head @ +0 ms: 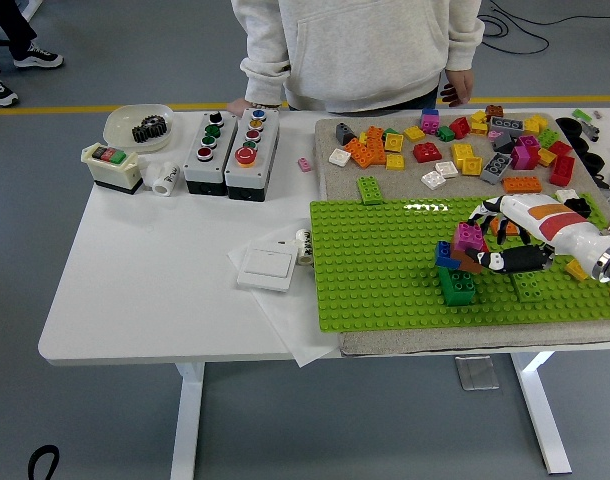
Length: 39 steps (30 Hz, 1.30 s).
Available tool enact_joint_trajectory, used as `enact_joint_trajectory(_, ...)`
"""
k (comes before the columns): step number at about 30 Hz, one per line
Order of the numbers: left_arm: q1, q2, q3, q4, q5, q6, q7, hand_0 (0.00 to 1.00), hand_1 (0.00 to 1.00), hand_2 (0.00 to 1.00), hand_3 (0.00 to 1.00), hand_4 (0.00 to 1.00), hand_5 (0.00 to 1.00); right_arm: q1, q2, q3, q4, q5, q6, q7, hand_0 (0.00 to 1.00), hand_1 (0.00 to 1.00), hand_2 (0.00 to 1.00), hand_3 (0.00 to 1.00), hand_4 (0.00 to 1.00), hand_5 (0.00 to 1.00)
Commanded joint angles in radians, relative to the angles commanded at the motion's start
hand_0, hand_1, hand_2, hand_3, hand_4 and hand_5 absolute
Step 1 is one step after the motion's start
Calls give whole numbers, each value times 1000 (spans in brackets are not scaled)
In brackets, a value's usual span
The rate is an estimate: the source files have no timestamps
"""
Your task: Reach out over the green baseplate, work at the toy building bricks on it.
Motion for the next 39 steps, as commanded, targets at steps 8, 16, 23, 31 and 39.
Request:
enact_joint_trajectory(8, 0, -1, 0, 0, 0, 2, 1, 747, 750, 713, 596, 667, 601, 0, 5, -11, -3, -8, -2, 8, 168, 361, 501, 502, 692, 434)
enact_joint_trajectory(16, -2, -1, 1, 0, -1, 2, 1, 747, 751, 713, 596, 667, 600, 1, 7, -18, -15, -18, -7, 13, 168, 361, 501, 502, 692, 435)
enact_joint_trajectory(23, -2, -1, 1, 0, -2, 3, 1, 748, 752, 714, 596, 667, 601, 5, 2, -29, -29, -30, -11, 37, 168, 361, 500, 502, 692, 436)
enact_joint_trajectory(31, -2, -1, 1, -1, -2, 3, 0, 748, 753, 713, 596, 667, 601, 16, -2, -44, -47, -54, -19, 83, 168, 362, 499, 502, 693, 434)
enact_joint_trajectory(39, -2, -1, 3, -1, -5, 3, -1, 749, 753, 713, 596, 667, 600, 21, 3, -52, -76, -59, -21, 123, 169, 362, 498, 503, 694, 430)
